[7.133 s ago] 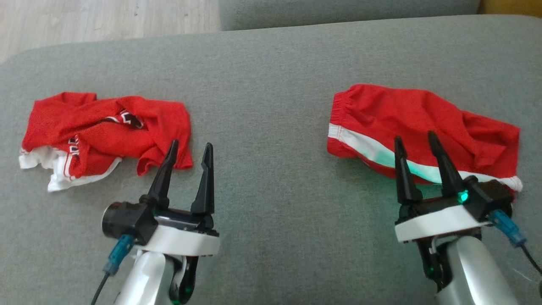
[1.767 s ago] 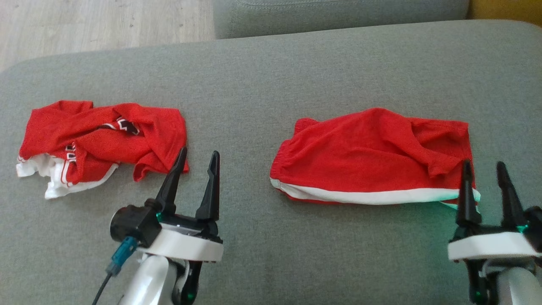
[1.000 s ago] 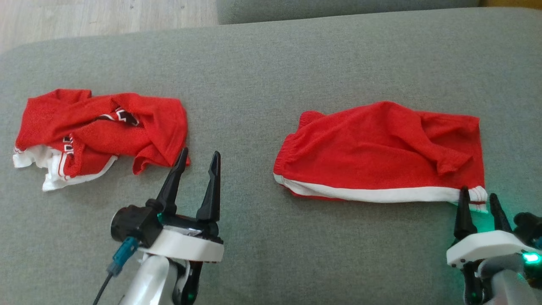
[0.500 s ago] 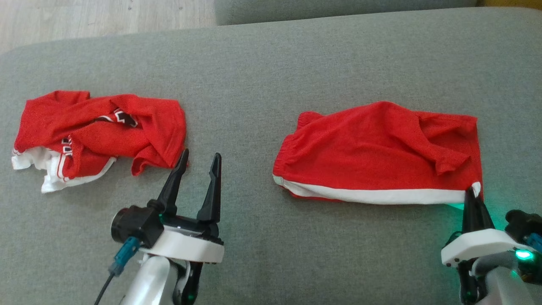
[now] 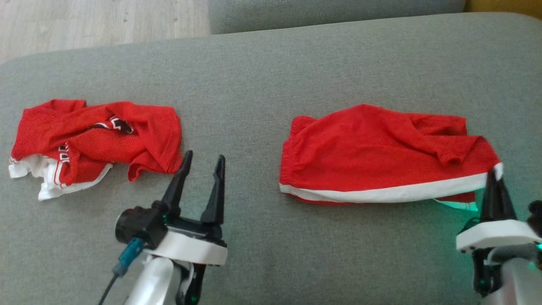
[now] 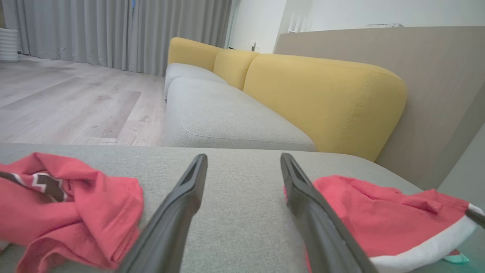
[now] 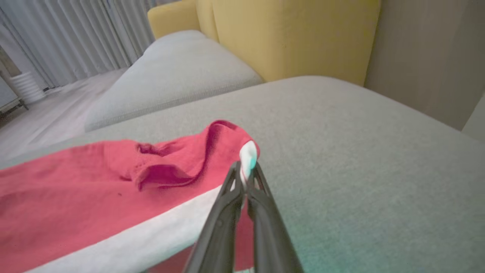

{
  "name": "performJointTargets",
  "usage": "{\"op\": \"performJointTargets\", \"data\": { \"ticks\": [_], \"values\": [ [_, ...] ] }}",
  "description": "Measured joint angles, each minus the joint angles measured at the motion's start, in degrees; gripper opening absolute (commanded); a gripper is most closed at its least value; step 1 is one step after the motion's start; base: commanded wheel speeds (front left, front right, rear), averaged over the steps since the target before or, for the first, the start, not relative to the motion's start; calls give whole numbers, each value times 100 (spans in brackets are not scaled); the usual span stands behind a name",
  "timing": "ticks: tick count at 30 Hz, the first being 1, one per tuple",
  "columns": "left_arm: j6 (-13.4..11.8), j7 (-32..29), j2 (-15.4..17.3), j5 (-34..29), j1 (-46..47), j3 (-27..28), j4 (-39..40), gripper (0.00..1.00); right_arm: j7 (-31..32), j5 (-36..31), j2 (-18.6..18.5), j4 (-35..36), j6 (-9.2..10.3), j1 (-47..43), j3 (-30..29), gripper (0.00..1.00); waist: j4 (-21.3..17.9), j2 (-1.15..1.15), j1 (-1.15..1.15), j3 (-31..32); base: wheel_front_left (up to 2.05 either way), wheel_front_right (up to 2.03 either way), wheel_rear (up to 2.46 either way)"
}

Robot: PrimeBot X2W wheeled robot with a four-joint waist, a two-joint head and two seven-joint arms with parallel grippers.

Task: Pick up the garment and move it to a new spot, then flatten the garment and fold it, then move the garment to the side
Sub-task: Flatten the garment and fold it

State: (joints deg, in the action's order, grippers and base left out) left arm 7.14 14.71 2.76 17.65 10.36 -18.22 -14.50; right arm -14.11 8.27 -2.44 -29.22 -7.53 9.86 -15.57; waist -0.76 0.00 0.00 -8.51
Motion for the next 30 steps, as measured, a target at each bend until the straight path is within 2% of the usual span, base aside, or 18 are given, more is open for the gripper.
{"op": "performJointTargets", "data": {
  "ticks": [6, 14, 22, 30],
  "values": [
    [2, -1, 4, 11, 3, -494, -241, 100, -9, 208, 0, 196, 0, -8, -162, 0, -15, 0, 0, -32, 0, 0, 0],
    [44, -1, 101, 315, 456, -1873, -1123, 100, -1, 327, 2, 158, 0, -3, -238, 0, 6, 0, 0, -142, 0, 0, 0],
    [44, -1, 194, 934, 1044, -2675, -1613, 100, -1, 334, 2, 73, 0, 21, -188, 0, -73, 0, 0, -224, 0, 0, 0],
    [44, -1, 209, 1443, 1496, -3189, -2020, 100, -1, 357, 2, 68, 0, 159, -97, 0, -201, 0, 0, -339, 0, 0, 0]
  ]
}}
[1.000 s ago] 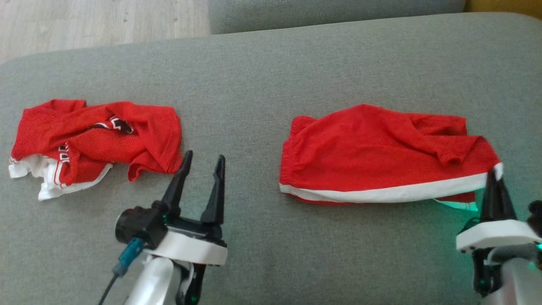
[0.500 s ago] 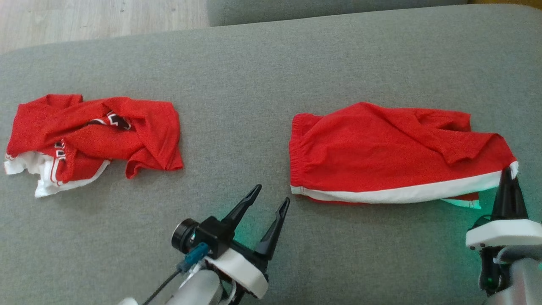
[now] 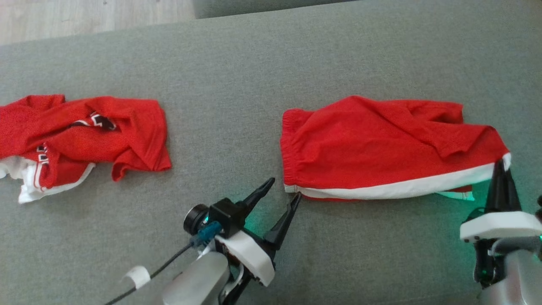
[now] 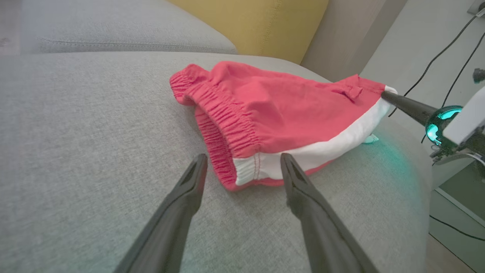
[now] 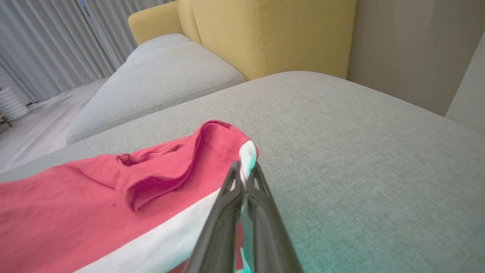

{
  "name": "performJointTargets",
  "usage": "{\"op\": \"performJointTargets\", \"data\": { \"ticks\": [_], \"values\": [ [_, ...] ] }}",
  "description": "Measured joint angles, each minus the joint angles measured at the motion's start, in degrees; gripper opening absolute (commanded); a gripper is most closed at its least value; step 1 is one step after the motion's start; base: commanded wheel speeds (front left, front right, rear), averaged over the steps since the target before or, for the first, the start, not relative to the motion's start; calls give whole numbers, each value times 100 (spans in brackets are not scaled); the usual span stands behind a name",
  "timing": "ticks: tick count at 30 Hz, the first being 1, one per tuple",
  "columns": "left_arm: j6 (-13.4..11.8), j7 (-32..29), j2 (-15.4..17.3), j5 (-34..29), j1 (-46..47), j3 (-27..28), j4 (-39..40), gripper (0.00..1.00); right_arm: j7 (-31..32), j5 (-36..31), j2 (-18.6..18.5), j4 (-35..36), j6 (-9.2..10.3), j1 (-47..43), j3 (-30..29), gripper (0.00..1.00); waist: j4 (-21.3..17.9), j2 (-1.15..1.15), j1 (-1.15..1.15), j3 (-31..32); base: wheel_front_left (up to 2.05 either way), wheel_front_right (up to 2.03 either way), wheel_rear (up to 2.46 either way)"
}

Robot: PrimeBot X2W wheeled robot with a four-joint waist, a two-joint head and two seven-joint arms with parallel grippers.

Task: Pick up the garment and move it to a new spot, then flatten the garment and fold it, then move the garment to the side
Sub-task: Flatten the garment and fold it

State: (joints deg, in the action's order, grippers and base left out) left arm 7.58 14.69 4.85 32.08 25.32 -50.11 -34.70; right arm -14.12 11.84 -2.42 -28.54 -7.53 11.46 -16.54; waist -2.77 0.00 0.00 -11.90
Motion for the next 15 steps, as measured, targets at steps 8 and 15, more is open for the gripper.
{"op": "performJointTargets", "data": {
  "ticks": [8, 15],
  "values": [
    [0, 0, 36, 407, 354, -497, -159, 100, 0, 30, -1, -15, 0, 87, 107, 0, -91, 0, 0, -132, 0, 0, 0],
    [0, 0, 133, 568, 416, -628, -119, 0, -1, 30, 0, -71, 0, 87, 122, 0, -110, 0, 0, -142, 0, 0, 0]
  ]
}}
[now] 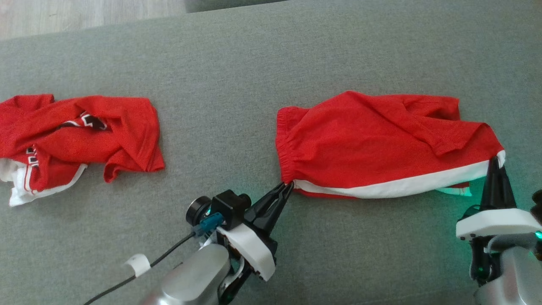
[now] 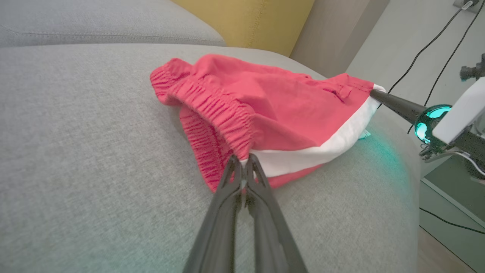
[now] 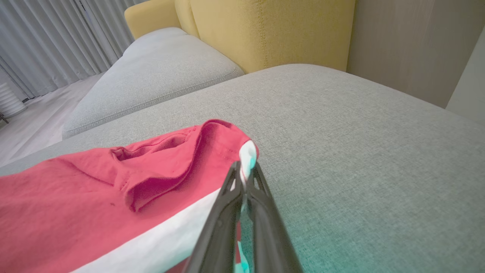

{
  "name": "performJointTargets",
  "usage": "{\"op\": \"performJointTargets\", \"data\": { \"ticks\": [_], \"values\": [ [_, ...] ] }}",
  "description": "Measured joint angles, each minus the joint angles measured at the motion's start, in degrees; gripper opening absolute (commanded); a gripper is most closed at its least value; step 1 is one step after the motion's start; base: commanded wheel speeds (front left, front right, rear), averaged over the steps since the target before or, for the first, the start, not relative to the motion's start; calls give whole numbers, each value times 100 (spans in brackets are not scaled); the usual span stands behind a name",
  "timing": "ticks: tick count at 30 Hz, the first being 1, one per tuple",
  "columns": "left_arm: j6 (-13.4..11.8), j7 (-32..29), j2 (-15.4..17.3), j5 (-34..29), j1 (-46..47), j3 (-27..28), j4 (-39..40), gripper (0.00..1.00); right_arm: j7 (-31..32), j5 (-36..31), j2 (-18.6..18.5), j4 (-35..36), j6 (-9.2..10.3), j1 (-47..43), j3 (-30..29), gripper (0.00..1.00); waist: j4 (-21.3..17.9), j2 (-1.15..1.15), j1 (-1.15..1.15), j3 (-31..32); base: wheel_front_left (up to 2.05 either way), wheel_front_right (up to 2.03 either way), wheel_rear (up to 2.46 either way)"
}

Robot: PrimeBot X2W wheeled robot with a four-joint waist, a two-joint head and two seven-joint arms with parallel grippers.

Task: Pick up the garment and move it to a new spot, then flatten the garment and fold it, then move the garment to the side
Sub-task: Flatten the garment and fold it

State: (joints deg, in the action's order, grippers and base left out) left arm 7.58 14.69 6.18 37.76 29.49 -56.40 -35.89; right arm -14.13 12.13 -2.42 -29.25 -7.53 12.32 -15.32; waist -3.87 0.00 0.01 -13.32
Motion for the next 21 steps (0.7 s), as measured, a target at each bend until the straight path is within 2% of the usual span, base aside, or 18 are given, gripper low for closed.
{"op": "performJointTargets", "data": {
  "ticks": [9, 15, 21],
  "values": [
    [0, 0, 155, -146, -2, 200, 430, 0, -2, 63, -1, 149, 0, 1, 116, 0, 48, 0, -1, 111, 0, 0, 0],
    [0, 0, 439, -335, 88, 605, 835, 0, -5, 263, -1, 773, 0, 13, 426, 0, 77, 0, -1, 249, 0, 0, 0],
    [0, -12, 857, -404, 773, 773, 1024, 0, 289, 352, -38, 1534, 0, 367, 673, 0, 98, 0, -1, 435, 0, 0, 0]
  ]
}}
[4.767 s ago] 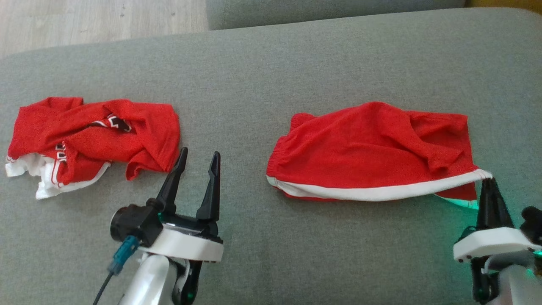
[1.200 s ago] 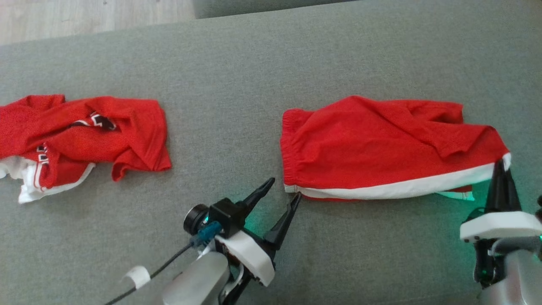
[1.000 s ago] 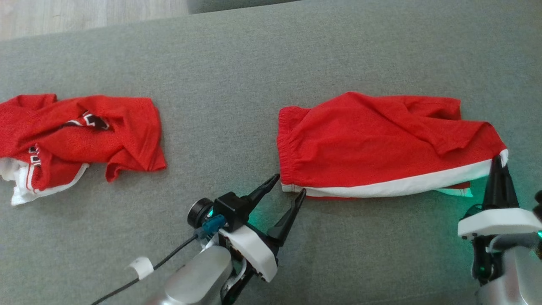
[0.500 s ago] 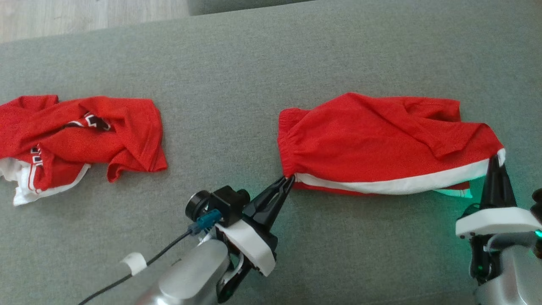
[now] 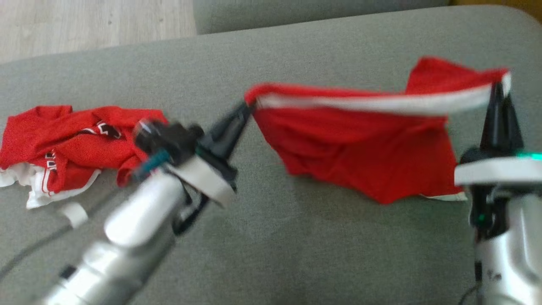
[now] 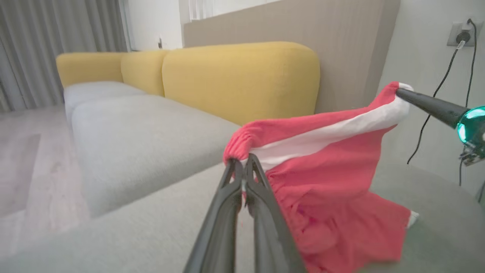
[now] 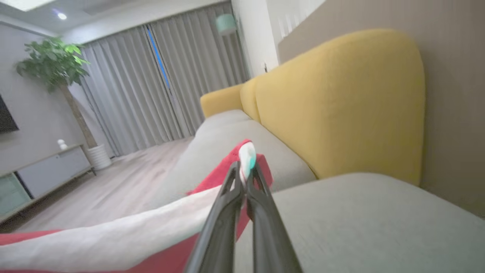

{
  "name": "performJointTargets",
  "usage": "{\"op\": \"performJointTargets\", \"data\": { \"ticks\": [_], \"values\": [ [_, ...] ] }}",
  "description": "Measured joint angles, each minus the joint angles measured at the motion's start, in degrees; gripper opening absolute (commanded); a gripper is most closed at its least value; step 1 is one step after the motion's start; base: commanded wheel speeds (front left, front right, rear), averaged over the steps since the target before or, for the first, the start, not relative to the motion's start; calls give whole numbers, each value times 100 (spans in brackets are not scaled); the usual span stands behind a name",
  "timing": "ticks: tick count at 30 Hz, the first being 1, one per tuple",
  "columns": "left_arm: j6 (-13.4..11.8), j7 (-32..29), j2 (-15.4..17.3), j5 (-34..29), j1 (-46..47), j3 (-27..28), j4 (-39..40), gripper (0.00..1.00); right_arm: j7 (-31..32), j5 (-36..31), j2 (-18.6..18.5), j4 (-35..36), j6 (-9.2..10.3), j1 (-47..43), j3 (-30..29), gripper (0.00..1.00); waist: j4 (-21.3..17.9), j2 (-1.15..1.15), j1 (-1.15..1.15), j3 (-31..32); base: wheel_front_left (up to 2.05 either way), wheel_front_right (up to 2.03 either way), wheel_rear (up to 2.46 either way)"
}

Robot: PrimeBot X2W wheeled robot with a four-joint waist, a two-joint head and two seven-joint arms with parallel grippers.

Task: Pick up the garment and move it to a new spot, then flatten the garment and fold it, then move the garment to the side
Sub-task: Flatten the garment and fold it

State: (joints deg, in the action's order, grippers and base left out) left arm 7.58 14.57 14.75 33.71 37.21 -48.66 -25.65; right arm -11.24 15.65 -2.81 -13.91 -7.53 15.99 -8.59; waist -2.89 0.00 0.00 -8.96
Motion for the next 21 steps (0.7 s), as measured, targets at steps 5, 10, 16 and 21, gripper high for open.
{"op": "performJointTargets", "data": {
  "ticks": [5, 10, 16, 21],
  "values": [
    [0, -241, 299, 49, 916, 149, 40, 0, 497, 238, -76, 369, 0, 703, 241, 0, -46, 0, 0, 145, 0, 0, 0],
    [-7, -387, 448, 216, 1845, 581, -116, 0, 782, 404, -140, 387, 0, 1799, 450, 0, -174, 0, 1, 284, 0, 0, 0],
    [-110, -233, 468, 209, 2501, 840, -179, 0, 823, 320, -215, 375, 0, 2604, 536, 0, -198, 0, 0, 452, 0, 0, 0],
    [-186, -261, 534, 209, 2127, 784, 156, 0, 886, 132, -428, 611, 0, 2219, 633, 0, -111, 0, -1, 546, 0, 0, 0]
  ]
}}
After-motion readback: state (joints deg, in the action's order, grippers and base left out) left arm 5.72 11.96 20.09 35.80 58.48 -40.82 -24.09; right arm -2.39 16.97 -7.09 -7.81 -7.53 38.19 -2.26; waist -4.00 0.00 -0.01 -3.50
